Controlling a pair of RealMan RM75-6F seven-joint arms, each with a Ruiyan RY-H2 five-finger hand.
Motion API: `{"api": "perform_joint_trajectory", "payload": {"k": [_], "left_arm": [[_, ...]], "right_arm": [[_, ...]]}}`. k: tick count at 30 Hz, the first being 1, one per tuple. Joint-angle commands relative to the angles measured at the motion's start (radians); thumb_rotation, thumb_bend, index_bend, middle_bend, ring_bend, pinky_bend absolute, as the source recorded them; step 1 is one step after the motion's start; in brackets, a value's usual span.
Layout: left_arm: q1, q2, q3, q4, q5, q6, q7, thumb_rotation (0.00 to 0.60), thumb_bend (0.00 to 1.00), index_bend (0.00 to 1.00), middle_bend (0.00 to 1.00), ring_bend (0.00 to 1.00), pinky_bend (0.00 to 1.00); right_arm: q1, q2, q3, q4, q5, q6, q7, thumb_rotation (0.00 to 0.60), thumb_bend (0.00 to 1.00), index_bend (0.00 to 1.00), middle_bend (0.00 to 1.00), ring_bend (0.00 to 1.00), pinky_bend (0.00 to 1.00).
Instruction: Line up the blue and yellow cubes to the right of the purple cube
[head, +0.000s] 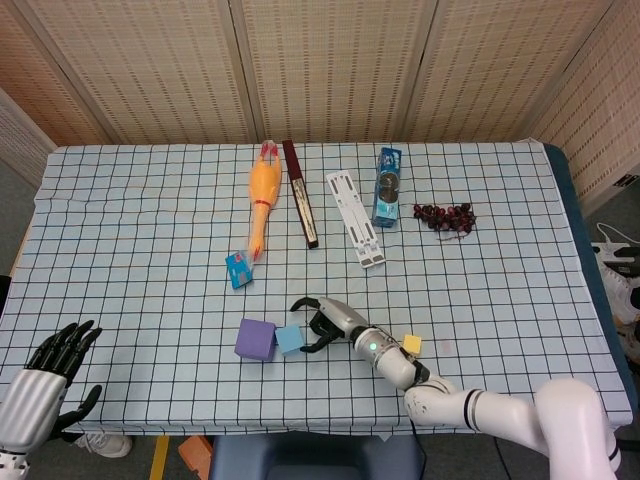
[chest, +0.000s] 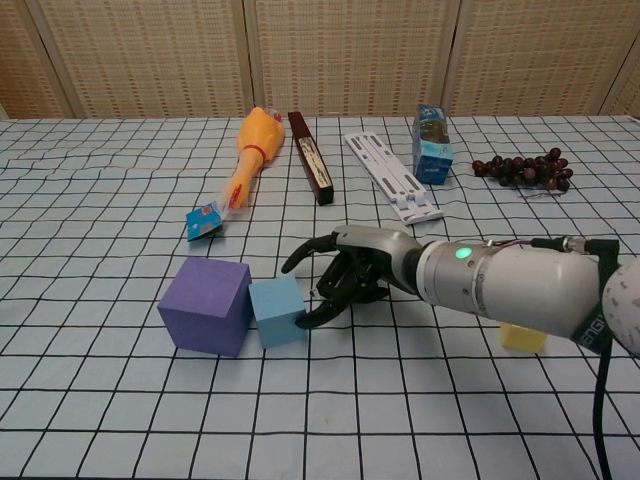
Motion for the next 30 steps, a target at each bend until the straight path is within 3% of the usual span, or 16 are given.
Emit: {"api": "perform_joint_trajectory", "payload": {"k": [1,5,10,15,22,30], "left_arm": [[0.000,0.000,0.000,0.000,0.004,0.003,0.002,0.600,0.38,0.00,0.00,0.00,0.14],[0.001,-0.002,0.001,0.000,0.006,0.003,0.008,0.600,0.38,0.00,0.00,0.00,0.14],[-0.001,-0.004,0.000,-0.002,-0.001,-0.007,0.012,0.600,0.38,0.00,0.00,0.00,0.14],[-0.006,-0.005,0.001,-0.006,-0.003,-0.020,0.018,0.600,0.38,0.00,0.00,0.00,0.14],[-0.006,-0.003,0.001,-0.006,-0.006,-0.020,0.014,0.600,0.39,0.00,0.00,0.00,0.14],[-0.007,-0.002,0.001,-0.003,-0.003,-0.016,0.005,0.600,0.38,0.00,0.00,0.00,0.14]], "right_arm": [[-0.006,0.026,0.001,-0.030,0.012,0.026,-0.026,0.600,0.02,0.26,0.88,0.99,1.00],[-0.006,0.080,-0.003,-0.090,0.060,0.052,-0.086,0.600,0.05,0.32,0.88,0.99,1.00],[0.023,0.160,-0.027,-0.179,0.182,0.028,-0.167,0.600,0.25,0.44,0.89,0.99,1.00],[0.062,0.206,-0.049,-0.242,0.303,0.030,-0.219,0.600,0.37,0.49,0.89,0.99,1.00],[0.113,0.217,-0.080,-0.265,0.408,0.040,-0.261,0.600,0.49,0.50,0.89,0.99,1.00],[0.155,0.246,-0.084,-0.279,0.474,-0.048,-0.232,0.600,0.66,0.39,0.90,1.00,1.00]]}}
